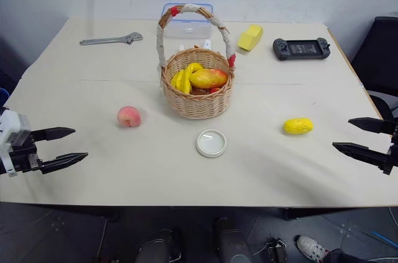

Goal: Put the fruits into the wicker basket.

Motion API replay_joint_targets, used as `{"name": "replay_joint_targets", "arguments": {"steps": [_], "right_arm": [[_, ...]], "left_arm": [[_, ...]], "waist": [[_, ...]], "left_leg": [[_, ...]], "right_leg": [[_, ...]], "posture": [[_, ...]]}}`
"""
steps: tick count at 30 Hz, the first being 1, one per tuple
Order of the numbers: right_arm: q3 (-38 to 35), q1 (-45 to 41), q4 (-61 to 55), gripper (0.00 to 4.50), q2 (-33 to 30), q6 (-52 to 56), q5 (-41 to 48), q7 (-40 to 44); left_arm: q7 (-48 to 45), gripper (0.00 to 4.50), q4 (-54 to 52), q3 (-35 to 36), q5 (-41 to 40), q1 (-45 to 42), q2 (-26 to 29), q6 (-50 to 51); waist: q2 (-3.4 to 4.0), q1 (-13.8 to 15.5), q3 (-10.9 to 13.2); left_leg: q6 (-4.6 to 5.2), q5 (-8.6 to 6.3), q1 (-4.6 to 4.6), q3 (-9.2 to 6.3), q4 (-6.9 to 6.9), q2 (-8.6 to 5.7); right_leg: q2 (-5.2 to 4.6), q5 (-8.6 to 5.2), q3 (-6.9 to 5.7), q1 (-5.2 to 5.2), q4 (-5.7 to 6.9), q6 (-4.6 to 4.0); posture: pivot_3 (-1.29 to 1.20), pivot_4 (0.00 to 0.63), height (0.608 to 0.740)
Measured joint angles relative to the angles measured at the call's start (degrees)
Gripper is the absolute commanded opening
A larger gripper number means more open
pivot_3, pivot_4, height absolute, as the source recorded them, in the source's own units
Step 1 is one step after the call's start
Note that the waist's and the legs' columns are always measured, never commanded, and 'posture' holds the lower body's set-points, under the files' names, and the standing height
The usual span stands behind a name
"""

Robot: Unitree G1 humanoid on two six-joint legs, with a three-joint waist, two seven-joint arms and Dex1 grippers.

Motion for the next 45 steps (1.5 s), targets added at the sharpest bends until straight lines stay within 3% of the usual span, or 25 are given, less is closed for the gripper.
{"name": "replay_joint_targets", "arguments": {"steps": [24, 30, 34, 39, 45], "right_arm": [[3.0, -0.7, 2.5, 4.46, 1.6, -6.7, -4.6, -3.0], [4.8, -4.4, -5.1, 4.46, 1.8, -2.4, -0.2, -3.6], [13.8, -10.2, -15.4, 4.46, 3.9, 0.1, 2.1, -5.2], [33.6, -21.1, -21.6, 4.46, 13.5, 1.1, -1.3, -9.0], [51.6, -29.4, -14.7, 2.54, 23.3, -2.8, -14.0, -11.4]], "left_arm": [[3.1, 4.50, 2.3, -3.6, 2.0, -3.2, 0.0, -2.1], [1.1, 4.50, -1.9, -6.0, -1.8, -5.8, 0.1, 2.3], [-2.1, 4.50, -9.0, -10.6, -4.3, -10.7, 1.6, 4.5], [-6.1, 4.50, -13.6, -19.0, -5.2, -18.5, 1.7, 4.8], [-8.1, 4.50, -13.6, -25.7, -4.5, -24.0, 0.3, 4.5]], "waist": [[0.00, 0.0, 0.0], [0.00, 0.0, 0.0], [-0.01, -0.1, 0.0], [0.00, -0.1, 0.0], [-0.01, 0.2, 0.0]], "left_leg": [[-0.01, 0.02, 0.02, 0.04, 0.12, 0.00], [-0.01, 0.04, 0.02, 0.03, 0.27, 0.01], [-0.01, 0.07, 0.07, 0.04, 0.36, 0.02], [-0.01, 0.10, 0.00, 0.05, 0.48, 0.03], [0.17, 0.15, -0.11, 0.09, 0.76, 0.02]], "right_leg": [[0.01, 0.01, 0.03, -0.01, 0.17, 0.01], [0.02, 0.01, 0.03, -0.02, 0.41, 0.02], [0.05, 0.04, 0.03, 0.02, 0.47, 0.07], [0.08, 0.05, 0.04, -0.03, 0.56, 0.08], [0.08, 0.02, 0.04, -0.21, 1.03, 0.14]], "posture": [[0.00, 0.150, 0.740], [0.00, 0.150, 0.740], [0.00, 0.150, 0.740], [0.00, 0.150, 0.740], [0.00, 0.150, 0.740]]}}
